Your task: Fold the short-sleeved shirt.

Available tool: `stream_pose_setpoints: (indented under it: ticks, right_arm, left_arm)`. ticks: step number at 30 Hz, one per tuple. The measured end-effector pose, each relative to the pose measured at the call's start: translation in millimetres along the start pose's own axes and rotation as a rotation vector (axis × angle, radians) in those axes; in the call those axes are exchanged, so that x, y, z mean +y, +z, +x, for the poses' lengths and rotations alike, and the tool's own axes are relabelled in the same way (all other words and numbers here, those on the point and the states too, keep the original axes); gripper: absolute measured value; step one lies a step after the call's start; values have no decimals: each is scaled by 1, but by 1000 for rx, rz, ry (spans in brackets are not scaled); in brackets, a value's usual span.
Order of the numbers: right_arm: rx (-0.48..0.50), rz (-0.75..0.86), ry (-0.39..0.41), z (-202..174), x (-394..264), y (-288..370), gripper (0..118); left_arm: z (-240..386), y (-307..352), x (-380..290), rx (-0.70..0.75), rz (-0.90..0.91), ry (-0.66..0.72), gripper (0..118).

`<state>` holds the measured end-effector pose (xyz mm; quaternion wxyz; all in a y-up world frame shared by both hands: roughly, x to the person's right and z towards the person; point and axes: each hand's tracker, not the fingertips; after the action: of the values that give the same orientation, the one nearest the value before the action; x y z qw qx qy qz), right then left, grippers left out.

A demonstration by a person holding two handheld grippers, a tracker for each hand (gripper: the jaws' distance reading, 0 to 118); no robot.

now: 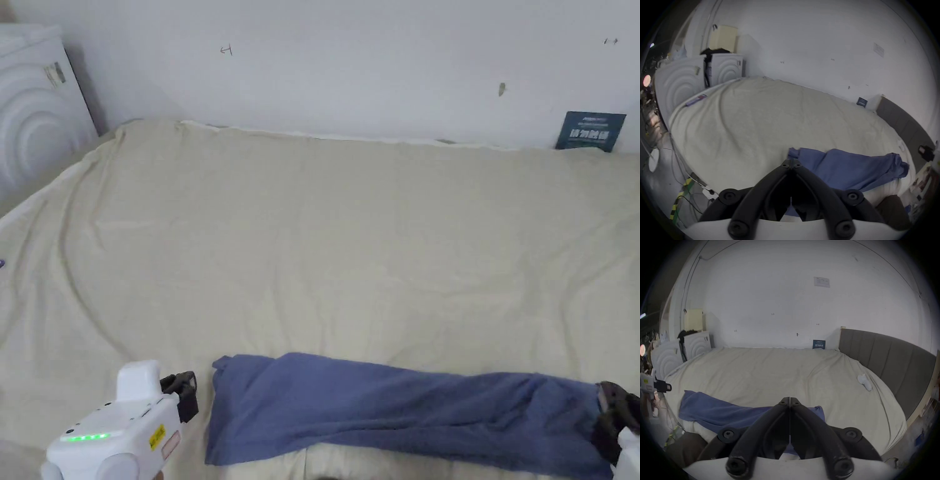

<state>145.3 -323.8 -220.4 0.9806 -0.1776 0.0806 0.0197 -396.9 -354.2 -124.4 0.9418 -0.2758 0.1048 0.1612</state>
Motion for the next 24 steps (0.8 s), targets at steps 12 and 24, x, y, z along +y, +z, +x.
stream_pose_setpoints:
  ticks: [12, 24]
  right_arm:
    - [66, 5, 23, -6, 8, -10, 0]
    - [28, -17, -96, 2, -3, -3, 0]
  left_arm:
    - [24, -78, -1, 68, -154, -29, 117]
    - [64, -105, -41, 230, -141, -96, 85]
